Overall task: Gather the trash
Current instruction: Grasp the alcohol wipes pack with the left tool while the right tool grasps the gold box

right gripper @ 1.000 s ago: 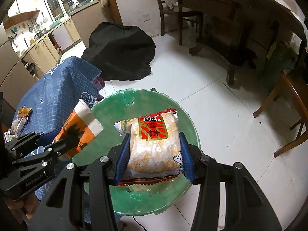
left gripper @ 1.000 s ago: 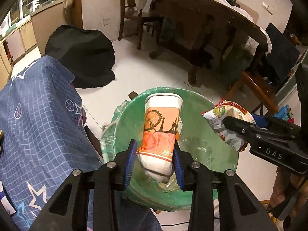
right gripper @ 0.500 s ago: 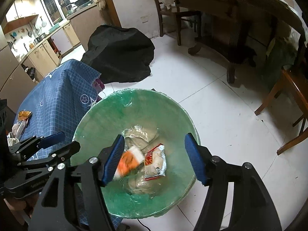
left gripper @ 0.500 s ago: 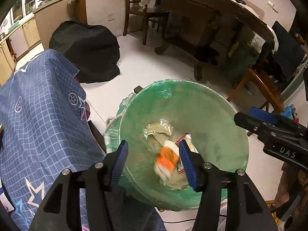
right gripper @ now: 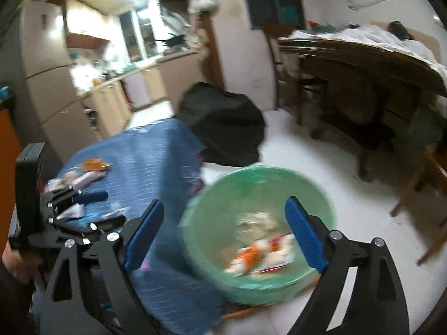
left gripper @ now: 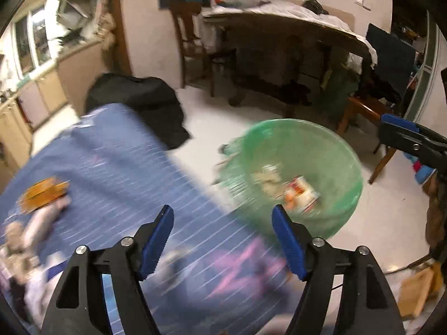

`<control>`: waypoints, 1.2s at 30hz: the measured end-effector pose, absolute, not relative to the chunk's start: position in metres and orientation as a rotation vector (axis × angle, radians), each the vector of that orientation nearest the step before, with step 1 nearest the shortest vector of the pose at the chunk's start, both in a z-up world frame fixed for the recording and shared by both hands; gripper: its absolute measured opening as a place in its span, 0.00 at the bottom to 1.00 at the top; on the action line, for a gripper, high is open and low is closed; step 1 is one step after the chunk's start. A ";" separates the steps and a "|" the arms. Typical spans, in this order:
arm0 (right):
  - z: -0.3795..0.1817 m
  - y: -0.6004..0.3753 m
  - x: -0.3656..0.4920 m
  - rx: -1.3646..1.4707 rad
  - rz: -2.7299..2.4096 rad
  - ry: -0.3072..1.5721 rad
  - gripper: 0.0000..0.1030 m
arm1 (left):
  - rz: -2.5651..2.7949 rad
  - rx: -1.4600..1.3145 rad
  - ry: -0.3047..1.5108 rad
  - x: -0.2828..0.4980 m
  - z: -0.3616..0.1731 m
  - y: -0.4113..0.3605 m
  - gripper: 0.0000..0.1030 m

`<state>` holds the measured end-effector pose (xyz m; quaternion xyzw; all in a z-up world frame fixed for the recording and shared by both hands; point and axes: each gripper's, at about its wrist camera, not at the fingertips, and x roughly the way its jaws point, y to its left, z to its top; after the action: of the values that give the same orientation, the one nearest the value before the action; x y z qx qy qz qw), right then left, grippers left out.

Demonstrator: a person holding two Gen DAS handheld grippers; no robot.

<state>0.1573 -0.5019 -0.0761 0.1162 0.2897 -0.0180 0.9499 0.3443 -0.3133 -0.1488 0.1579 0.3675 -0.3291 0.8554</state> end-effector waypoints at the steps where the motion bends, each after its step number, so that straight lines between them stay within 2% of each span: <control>1: -0.079 -0.489 0.155 0.245 -0.005 0.586 0.83 | -0.665 0.323 0.768 0.343 -0.146 -0.284 0.72; 6: -0.094 -0.434 0.160 0.270 0.114 0.600 0.84 | -0.523 0.354 0.727 0.346 -0.139 -0.162 0.74; 10: -0.104 -0.390 0.174 0.263 0.191 0.644 0.84 | -0.479 0.371 0.760 0.368 -0.145 -0.096 0.79; 15: -0.100 -0.355 0.183 0.215 0.241 0.667 0.84 | -0.553 0.438 0.846 0.389 -0.174 -0.084 0.79; 21: -0.092 -0.333 0.200 0.148 0.282 0.687 0.85 | -0.567 0.455 0.822 0.400 -0.182 -0.093 0.81; 24: -0.086 -0.317 0.222 0.098 0.320 0.689 0.85 | -0.542 0.475 0.823 0.398 -0.187 -0.105 0.68; 27: -0.080 -0.299 0.251 0.053 0.380 0.692 0.85 | -0.538 0.443 0.824 0.394 -0.185 -0.105 0.47; 28: -0.077 -0.289 0.268 0.024 0.409 0.697 0.84 | -0.540 0.434 0.825 0.391 -0.183 -0.104 0.44; 30: -0.075 -0.275 0.296 -0.021 0.447 0.713 0.79 | -0.545 0.406 0.834 0.386 -0.180 -0.100 0.40; 34: -0.081 -0.247 0.371 -0.134 0.476 0.773 0.69 | -0.553 0.342 0.867 0.386 -0.178 -0.095 0.39; 36: -0.089 -0.231 0.411 -0.208 0.477 0.818 0.69 | -0.559 0.317 0.885 0.390 -0.179 -0.094 0.39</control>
<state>0.4108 -0.2312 -0.0891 -0.1000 0.3932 0.2290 0.8848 0.3902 -0.0937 -0.1786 0.1507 0.4209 -0.2656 0.8542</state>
